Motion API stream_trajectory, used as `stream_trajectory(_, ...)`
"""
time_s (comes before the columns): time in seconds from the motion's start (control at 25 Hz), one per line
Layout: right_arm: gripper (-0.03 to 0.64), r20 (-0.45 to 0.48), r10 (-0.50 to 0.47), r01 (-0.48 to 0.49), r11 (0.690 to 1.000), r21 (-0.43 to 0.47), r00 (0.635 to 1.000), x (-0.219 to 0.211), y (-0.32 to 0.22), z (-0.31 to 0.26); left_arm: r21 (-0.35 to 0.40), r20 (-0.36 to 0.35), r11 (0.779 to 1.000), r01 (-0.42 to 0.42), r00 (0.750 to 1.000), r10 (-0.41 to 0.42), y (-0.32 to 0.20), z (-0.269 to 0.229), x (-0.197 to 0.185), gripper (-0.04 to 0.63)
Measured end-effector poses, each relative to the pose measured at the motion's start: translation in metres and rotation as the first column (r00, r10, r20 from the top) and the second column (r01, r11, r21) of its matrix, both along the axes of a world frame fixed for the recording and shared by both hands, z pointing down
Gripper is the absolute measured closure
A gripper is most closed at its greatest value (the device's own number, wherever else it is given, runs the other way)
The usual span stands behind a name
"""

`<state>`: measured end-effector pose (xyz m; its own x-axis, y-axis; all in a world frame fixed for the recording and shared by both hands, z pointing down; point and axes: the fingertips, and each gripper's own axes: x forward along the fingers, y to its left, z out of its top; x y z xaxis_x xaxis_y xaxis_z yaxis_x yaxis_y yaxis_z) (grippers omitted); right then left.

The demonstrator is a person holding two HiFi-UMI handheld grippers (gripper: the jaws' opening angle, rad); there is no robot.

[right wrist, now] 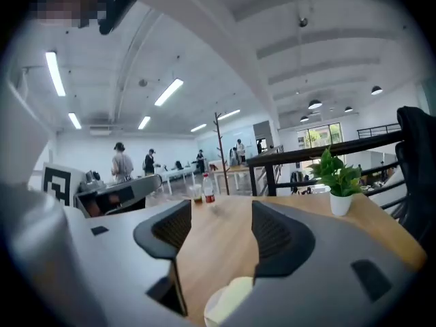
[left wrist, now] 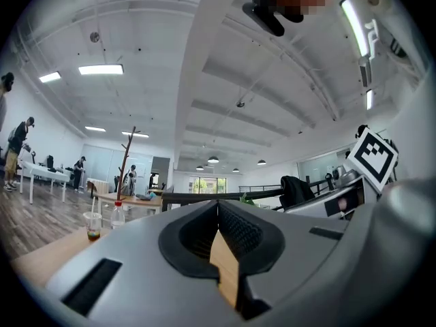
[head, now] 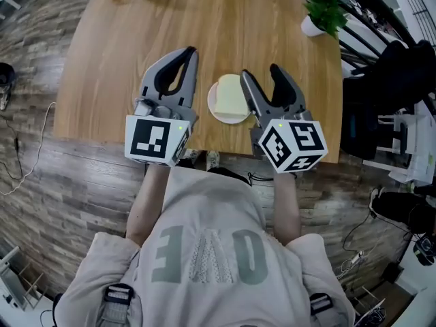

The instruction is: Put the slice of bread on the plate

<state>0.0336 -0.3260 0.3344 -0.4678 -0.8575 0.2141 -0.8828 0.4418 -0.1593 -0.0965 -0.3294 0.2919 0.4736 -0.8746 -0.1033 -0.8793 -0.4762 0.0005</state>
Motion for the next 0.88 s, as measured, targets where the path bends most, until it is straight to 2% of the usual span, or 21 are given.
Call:
stream_trajectory(0.08,0.366,0.060,0.055,-0.059,0.997,0.058,0.997,0.007,0.002,-0.015,0.030,0.009,1.000,0.000,1.000,-0.001,0.002,-0.014,0.003,0.586)
stream_trajectory(0.16,0.536,0.088,0.120,-0.130,0.983,0.126,0.989,0.016,0.004,-0.027,0.059,0.029,0.998,-0.004,1.000,0.002,0.003,-0.026,0.008,0.586)
stream_trajectory(0.2,0.587,0.096,0.144,-0.158,0.975,0.155,0.985,0.020,0.005,-0.032,0.073,0.041,0.997,-0.007,0.999,0.004,0.003,-0.031,0.011,0.586)
stream_trajectory(0.32,0.600,0.106,0.182,-0.200,0.960,0.198,0.978,0.025,0.012,-0.036,0.101,0.058,0.995,-0.019,0.998,0.013,0.004,-0.041,0.018,0.586)
stream_trajectory(0.56,0.600,0.104,0.169,-0.185,0.968,0.172,0.980,0.020,0.021,-0.023,0.104,0.056,0.993,-0.049,0.997,0.043,0.009,-0.043,0.031,0.586)
stream_trajectory(0.88,0.600,0.068,0.168,-0.179,0.962,0.207,0.983,0.010,0.021,-0.027,0.123,0.074,0.990,-0.066,0.996,0.057,0.012,-0.048,0.035,0.586)
